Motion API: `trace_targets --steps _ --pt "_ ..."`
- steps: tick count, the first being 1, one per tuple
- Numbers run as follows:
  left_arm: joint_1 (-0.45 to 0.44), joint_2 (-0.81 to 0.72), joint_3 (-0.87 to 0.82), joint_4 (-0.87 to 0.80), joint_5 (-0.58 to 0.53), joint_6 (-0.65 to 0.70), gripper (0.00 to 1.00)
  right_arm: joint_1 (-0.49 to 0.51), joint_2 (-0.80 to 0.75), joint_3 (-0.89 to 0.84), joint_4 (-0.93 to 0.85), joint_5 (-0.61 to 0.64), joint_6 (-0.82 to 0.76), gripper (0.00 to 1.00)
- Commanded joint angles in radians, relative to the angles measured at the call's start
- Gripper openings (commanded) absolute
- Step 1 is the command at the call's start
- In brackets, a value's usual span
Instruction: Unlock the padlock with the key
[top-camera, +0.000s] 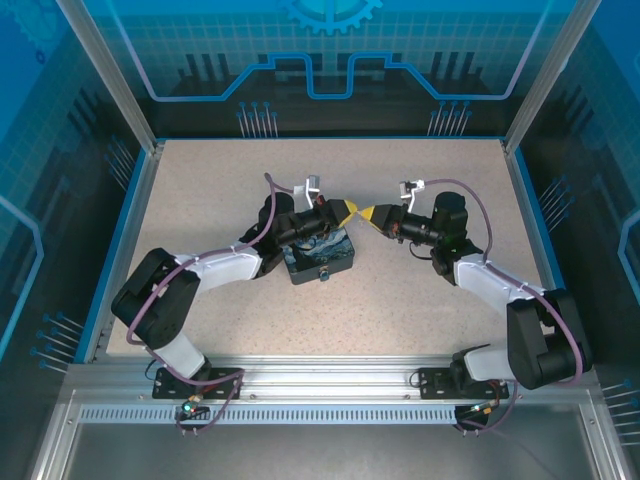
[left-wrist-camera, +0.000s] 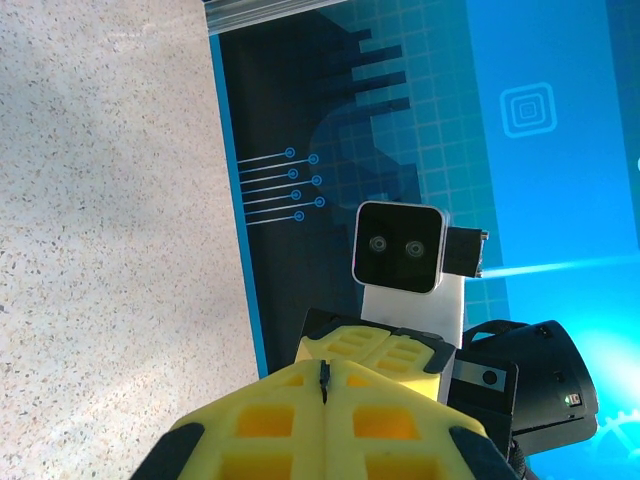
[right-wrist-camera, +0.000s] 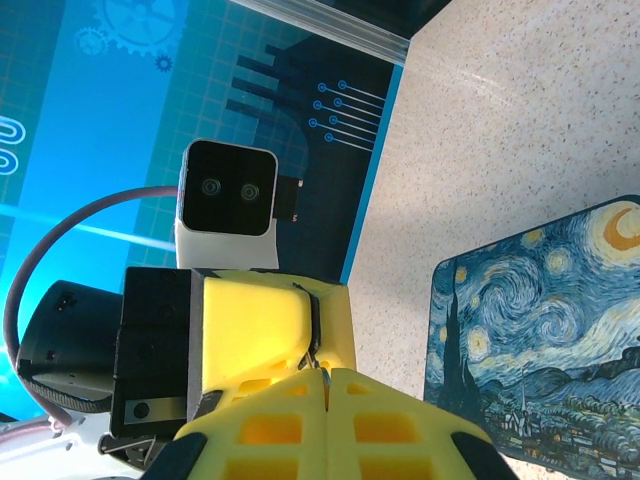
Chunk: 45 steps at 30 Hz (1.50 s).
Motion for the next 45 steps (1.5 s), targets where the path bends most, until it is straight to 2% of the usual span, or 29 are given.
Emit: trace_targets --steps 1,9,12,14,16,22,26,29,33,35,40,45 --pt "-0.017 0.021 -0.011 0.014 0.006 -0.009 0.0 0.021 0.007 0.04 0.034 -0.031 -0.007 0.01" --pt "-0.016 0.02 0.003 -0.008 0.008 0.001 0.0 0.02 -0.01 0.025 0.02 -0.041 -0.023 0.0" --pt "0.003 0.004 0.015 -0.044 0.008 0.022 0.24 0.021 -0.033 0.012 -0.026 -0.017 -0.042 0.0" --pt "0.028 -0.023 0.013 -0.067 0.008 0.034 0.47 0.021 -0.048 0.003 -0.062 0.002 -0.052 0.0" --pt "0.051 -0.062 0.006 -0.115 0.008 0.057 0.6 0.02 -0.061 -0.014 -0.081 0.021 -0.053 0.0" --pt "0.065 -0.233 -0.019 -0.439 -0.012 0.244 0.85 0.024 -0.087 -0.055 -0.167 0.083 -0.083 0.0" --pt "0.04 -0.354 -0.055 -0.696 -0.086 0.364 0.97 0.024 -0.086 -0.073 -0.221 0.121 -0.123 0.0" --pt "-0.013 -0.446 -0.109 -0.822 -0.198 0.394 0.99 0.024 -0.06 -0.077 -0.216 0.123 -0.128 0.0" --pt "-0.133 -0.53 -0.186 -0.903 -0.376 0.426 0.99 0.029 -0.006 -0.067 -0.195 0.12 -0.126 0.0" --pt "-0.171 -0.538 -0.231 -0.891 -0.393 0.439 0.99 0.036 0.03 -0.056 -0.182 0.118 -0.121 0.0" --pt "-0.203 -0.481 -0.347 -0.716 -0.401 0.459 0.99 0.059 0.089 -0.025 -0.166 0.114 -0.106 0.0" --pt "-0.215 -0.377 -0.355 -0.614 -0.397 0.531 0.99 0.076 0.108 0.003 -0.186 0.127 -0.113 0.0"
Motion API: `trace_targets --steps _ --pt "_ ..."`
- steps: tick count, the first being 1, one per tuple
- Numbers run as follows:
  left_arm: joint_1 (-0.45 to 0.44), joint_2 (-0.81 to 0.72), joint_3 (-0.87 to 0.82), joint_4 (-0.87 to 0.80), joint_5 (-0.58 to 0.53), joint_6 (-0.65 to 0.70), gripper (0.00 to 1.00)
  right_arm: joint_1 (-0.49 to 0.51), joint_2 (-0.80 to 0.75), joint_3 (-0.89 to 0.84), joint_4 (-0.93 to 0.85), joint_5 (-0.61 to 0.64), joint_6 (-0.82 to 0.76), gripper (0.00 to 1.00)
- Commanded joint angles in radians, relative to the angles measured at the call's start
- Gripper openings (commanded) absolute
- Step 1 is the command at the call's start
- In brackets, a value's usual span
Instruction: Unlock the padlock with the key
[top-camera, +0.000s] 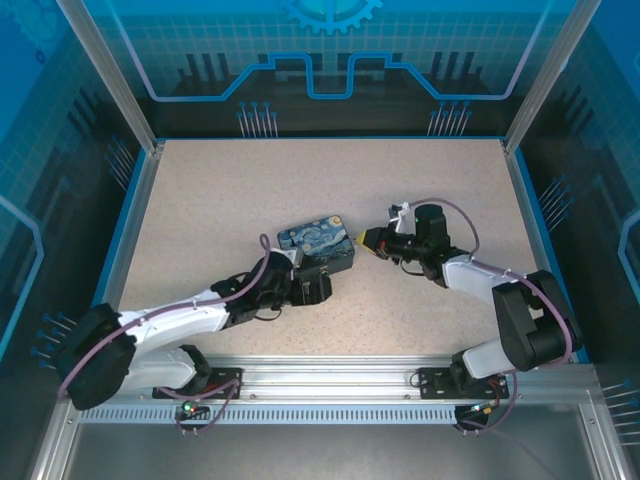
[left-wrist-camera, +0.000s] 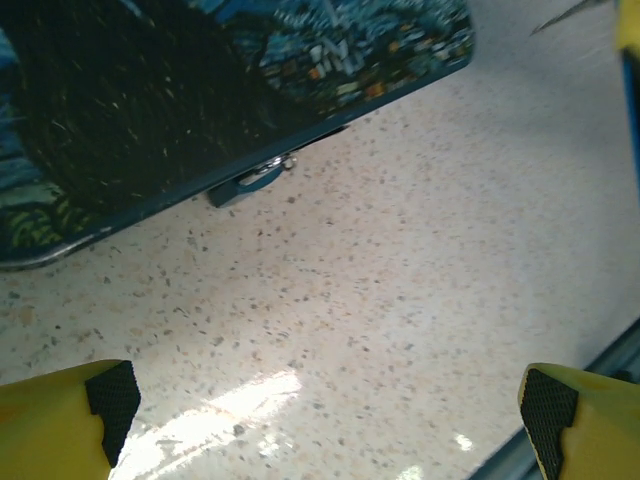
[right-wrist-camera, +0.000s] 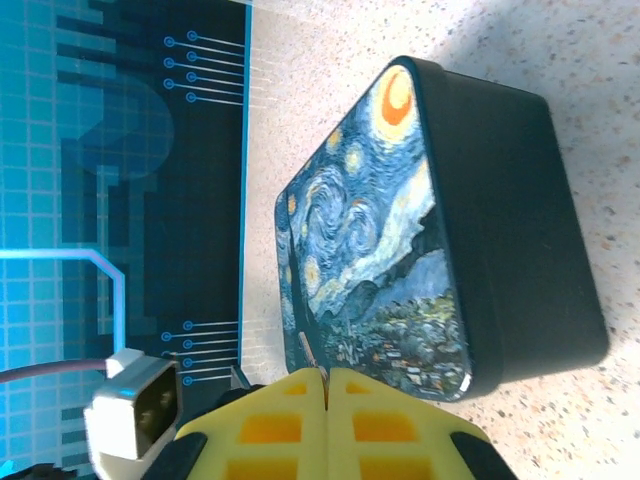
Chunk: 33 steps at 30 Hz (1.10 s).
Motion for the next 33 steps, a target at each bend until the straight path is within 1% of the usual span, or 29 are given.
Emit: trace_targets --steps 1,10,14,18,21,25,29,33 --pt "-0.014 0.057 0.005 0.123 -0.033 0.089 0.99 0.013 0.005 0.044 0.003 0.017 -0.007 0.0" --pt "-0.029 0.247 0.051 0.276 -0.06 0.214 0.99 0.028 0.041 0.088 0.008 0.042 0.034 0.0" --pt "-0.04 0.325 0.063 0.336 -0.074 0.241 0.99 0.045 0.066 0.13 -0.009 0.052 0.046 0.0" --pt "-0.052 0.372 0.052 0.395 -0.136 0.248 0.99 0.073 0.114 0.186 -0.03 0.068 0.05 0.0" --pt "-0.073 0.379 0.031 0.421 -0.245 0.258 0.99 0.099 0.16 0.226 -0.038 0.082 0.052 0.0" --pt "-0.083 0.392 0.012 0.452 -0.33 0.278 0.99 0.123 0.218 0.274 -0.034 0.091 0.061 0.0" --pt "-0.086 0.415 0.001 0.477 -0.363 0.285 0.99 0.137 0.249 0.303 -0.039 0.103 0.061 0.0" --pt "-0.088 0.453 0.003 0.513 -0.36 0.294 0.99 0.148 0.273 0.323 -0.06 0.115 0.053 0.0"
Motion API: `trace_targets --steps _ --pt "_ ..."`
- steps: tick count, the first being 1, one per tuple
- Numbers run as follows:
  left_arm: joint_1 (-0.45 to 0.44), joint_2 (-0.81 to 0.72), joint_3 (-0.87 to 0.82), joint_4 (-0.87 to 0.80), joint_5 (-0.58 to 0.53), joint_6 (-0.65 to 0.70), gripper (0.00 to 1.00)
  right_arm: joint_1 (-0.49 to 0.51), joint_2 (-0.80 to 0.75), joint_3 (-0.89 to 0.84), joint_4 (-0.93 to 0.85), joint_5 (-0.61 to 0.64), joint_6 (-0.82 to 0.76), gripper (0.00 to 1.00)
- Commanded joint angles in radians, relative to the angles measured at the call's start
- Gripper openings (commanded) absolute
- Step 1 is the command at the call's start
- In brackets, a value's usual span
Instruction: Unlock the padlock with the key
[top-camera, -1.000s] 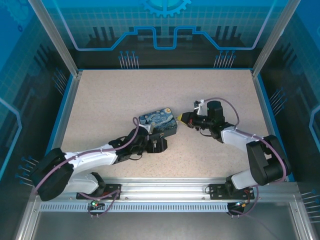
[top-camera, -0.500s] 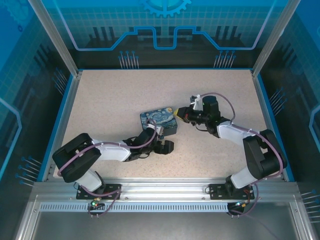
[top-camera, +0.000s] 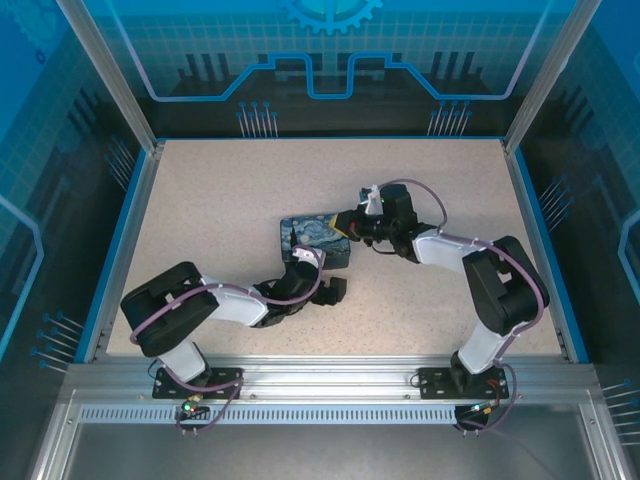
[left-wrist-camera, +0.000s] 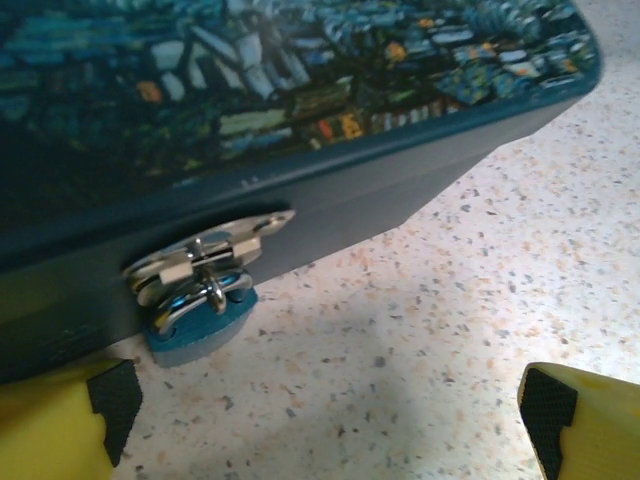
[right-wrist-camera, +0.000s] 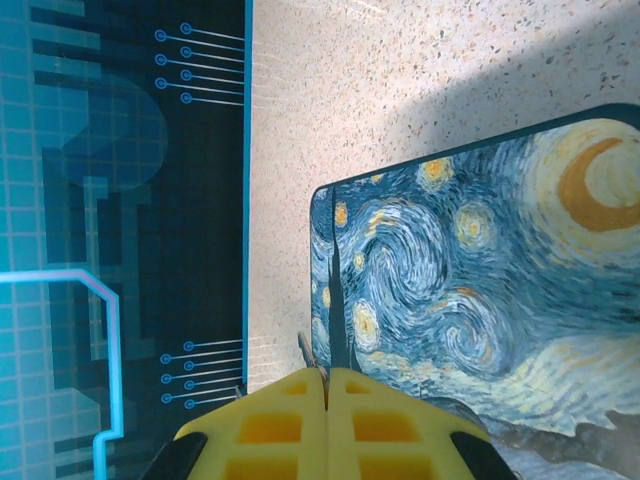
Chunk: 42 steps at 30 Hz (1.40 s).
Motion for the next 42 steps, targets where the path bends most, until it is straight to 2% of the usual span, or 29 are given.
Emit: trace_targets --steps 1,10,20,25,37,42 --pt "-0.008 0.037 -0.011 0.061 -0.034 0.031 0.99 0.016 0.028 0.038 -0.027 0.022 -0.005 0.0" --pt "-0.007 0.074 0.055 0.111 0.066 0.024 0.99 0.025 0.07 0.053 -0.039 0.052 -0.007 0.0" --pt "0.051 0.083 0.021 0.25 0.147 -0.117 0.99 0.026 0.085 0.05 -0.046 0.079 -0.004 0.0" --pt "0.077 0.111 -0.009 0.313 0.154 -0.185 0.99 0.025 0.086 0.05 -0.044 0.078 -0.002 0.0" --pt "0.08 0.196 -0.087 0.585 0.112 -0.343 0.97 0.027 0.086 0.055 -0.052 0.076 -0.001 0.0" --pt "0.072 0.169 -0.08 0.582 0.125 -0.342 0.96 0.03 0.092 0.059 -0.053 0.075 -0.002 0.0"
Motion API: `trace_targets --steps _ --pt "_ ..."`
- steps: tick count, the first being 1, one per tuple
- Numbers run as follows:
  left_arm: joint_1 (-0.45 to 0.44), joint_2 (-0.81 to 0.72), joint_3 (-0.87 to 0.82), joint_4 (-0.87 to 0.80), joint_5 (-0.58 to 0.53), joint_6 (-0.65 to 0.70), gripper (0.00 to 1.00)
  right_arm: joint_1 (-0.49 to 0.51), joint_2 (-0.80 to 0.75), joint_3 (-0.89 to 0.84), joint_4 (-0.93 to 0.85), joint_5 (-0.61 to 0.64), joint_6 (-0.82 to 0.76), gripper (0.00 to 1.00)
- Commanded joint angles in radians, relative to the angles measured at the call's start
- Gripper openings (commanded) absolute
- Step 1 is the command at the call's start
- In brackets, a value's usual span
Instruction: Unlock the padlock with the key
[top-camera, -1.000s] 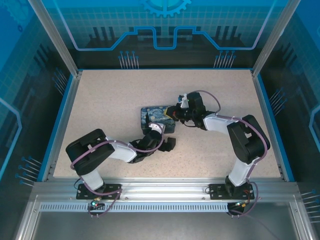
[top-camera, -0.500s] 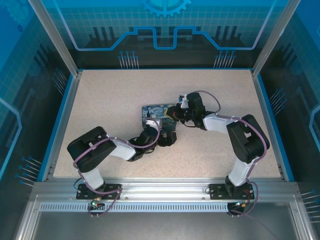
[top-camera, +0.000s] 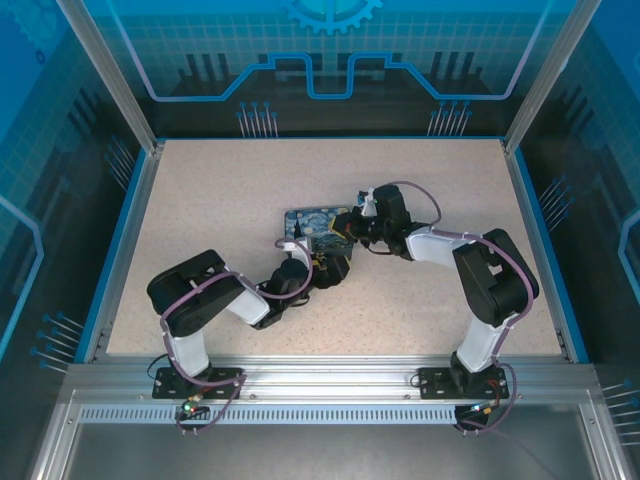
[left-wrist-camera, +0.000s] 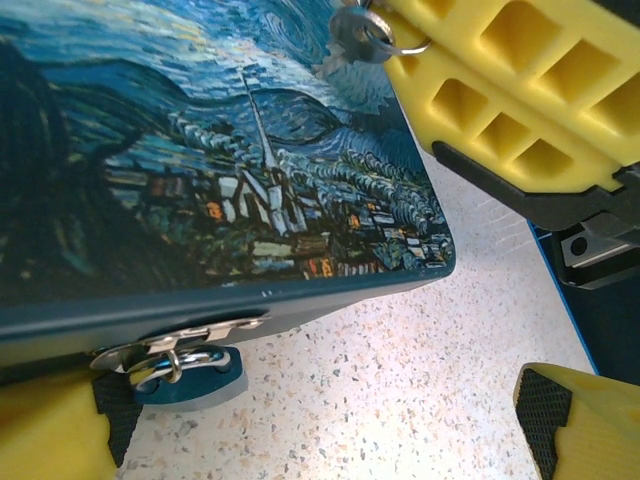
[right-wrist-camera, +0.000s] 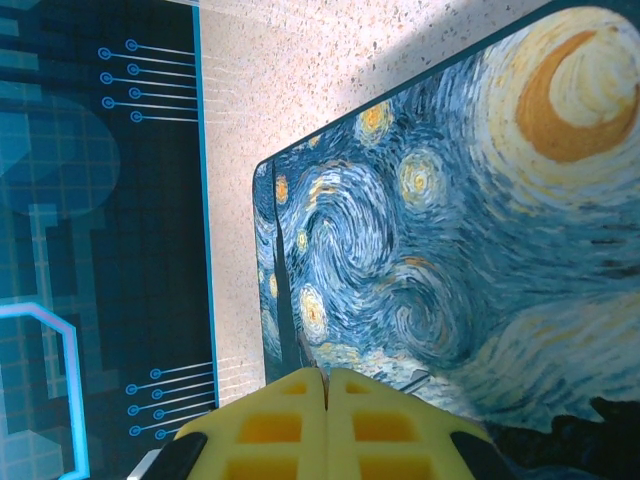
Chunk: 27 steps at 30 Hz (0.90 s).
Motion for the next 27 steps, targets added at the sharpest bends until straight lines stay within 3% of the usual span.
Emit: trace_targets --steps 1,7,19,27 --pt "-0.005 -0.005 -0.017 0.011 0.019 -0.037 0.96 0.017 0.024 0.031 -0.021 0.01 -0.002 0.0" --pt "-0.045 -0.052 -0.006 -0.016 0.007 -0.013 0.96 0.017 0.036 0.029 -0.019 0.007 -0.001 0.0" --pt "-0.052 0.037 0.002 0.04 -0.05 -0.067 0.96 0.017 0.037 0.033 -0.023 0.008 -0.002 0.0" --pt "-0.061 0.074 0.009 -0.019 -0.163 -0.146 0.87 0.018 0.037 0.03 -0.021 0.007 0.001 0.0"
